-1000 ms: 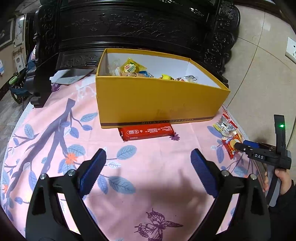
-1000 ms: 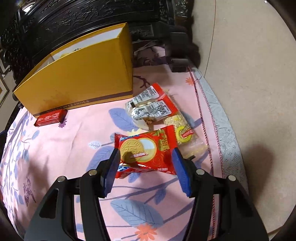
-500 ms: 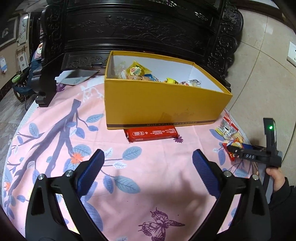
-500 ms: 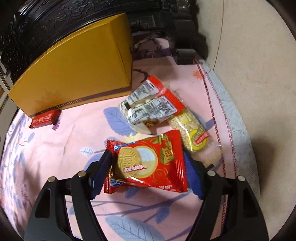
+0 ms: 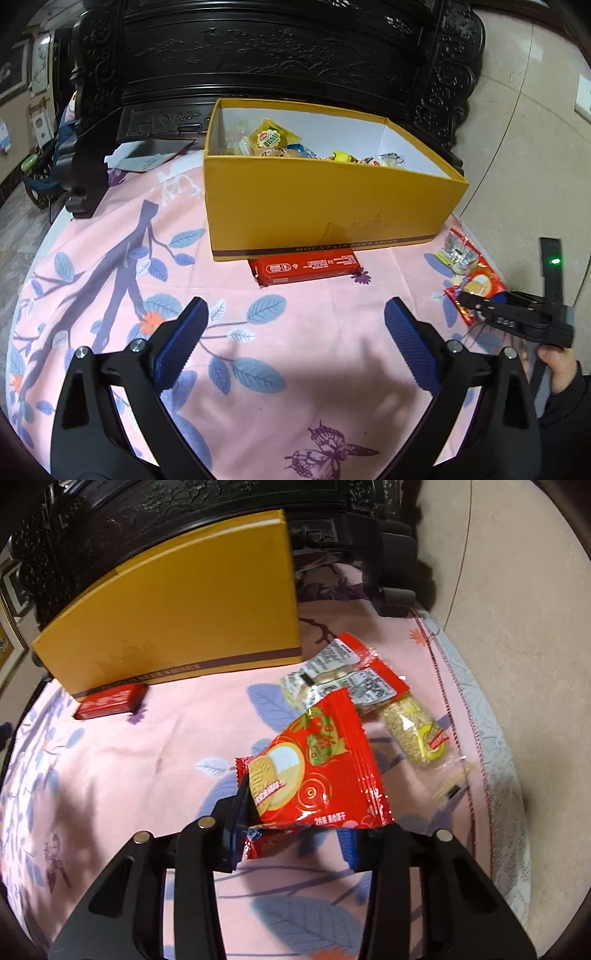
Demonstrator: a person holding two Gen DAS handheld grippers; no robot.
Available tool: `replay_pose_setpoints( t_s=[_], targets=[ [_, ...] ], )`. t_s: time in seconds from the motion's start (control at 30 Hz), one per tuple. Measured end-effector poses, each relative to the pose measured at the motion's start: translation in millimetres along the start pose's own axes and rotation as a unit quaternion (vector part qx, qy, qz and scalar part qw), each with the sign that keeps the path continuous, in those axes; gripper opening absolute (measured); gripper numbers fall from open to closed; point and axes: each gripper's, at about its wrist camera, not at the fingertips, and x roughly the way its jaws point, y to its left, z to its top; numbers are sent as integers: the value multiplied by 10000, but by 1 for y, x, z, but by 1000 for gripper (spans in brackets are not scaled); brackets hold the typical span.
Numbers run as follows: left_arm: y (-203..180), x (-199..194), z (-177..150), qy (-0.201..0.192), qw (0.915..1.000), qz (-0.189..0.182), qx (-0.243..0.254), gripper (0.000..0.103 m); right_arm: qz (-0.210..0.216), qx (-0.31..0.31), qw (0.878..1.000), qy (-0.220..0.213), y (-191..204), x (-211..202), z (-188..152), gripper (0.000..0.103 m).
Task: Organize snacks
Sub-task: 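Grasp the red round-biscuit packet with the right tool, then grasp the red bar with the left tool while the right tool holds the biscuit packet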
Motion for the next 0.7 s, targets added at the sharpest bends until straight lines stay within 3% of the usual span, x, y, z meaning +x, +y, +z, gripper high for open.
replay_pose_setpoints(
  t_s=[0.13, 0.2, 0.27, 0.43, 0.5, 0.7],
  targets=[
    [-9, 15, 6, -21, 9995, 31, 307, 98, 164, -17, 9999, -25, 10, -7, -5, 41],
    [-16, 26, 9, 12, 9982, -157, 587, 98, 244, -45, 9997, -52, 15, -11, -6, 41],
    [-25, 42, 13, 206, 9938, -583, 928, 98, 304, -13, 9995, -88, 15, -14, -6, 41],
    [-44, 81, 18, 866, 9672, -1102, 2117, 98, 375, 144, 9989, -259, 10, -30, -5, 41],
    [-44, 91, 19, 1089, 9578, -1280, 2331, 98, 387, 160, 9986, -314, 9, -35, -4, 41],
    [-37, 117, 23, 1452, 9409, -1313, 2765, 98, 480, 187, 9981, -333, 10, -36, -3, 41]
  ],
)
